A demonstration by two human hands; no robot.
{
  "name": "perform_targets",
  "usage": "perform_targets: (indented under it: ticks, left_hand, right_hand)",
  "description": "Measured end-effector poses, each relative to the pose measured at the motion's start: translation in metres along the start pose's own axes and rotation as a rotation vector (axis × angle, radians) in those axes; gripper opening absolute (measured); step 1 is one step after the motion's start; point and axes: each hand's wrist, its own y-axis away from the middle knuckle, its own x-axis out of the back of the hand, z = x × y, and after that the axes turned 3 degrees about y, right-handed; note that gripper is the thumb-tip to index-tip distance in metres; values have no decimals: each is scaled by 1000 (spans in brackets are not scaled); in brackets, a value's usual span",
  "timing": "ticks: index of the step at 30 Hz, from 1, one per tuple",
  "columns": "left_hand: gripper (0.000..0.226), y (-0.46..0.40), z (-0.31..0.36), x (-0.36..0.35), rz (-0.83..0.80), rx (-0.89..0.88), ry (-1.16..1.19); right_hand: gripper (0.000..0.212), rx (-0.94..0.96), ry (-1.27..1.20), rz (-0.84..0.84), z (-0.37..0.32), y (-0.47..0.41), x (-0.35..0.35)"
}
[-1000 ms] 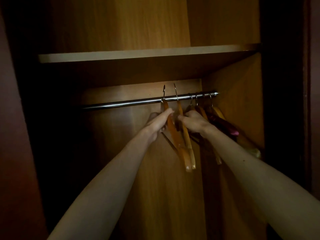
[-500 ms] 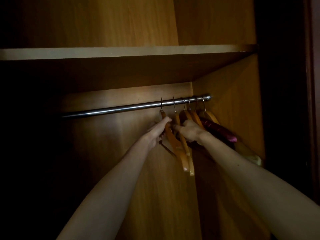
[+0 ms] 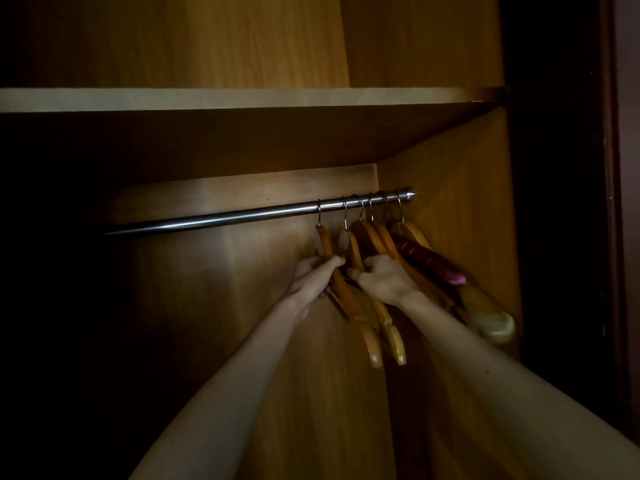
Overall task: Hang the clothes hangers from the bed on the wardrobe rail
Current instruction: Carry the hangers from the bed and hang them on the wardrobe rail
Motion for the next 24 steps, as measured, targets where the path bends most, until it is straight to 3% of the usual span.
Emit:
perform_targets:
  ticks: [11,15,21,24]
  left_hand:
    - [36,57,-29,-6,98,-19,104]
    - [28,87,-62,-12,127,45,121]
    - [21,157,-150,-33,-105,347,-70]
    - [18,207,-213,-43,-245,490,-181]
  right_hand:
    - [26,41,-109,105,18,68,-6]
    - [28,46,-236,147,31,110,-17]
    - [35,-32,-347,138,87,182,-42]
    - [30,-123,-298,-2,134,227,-61]
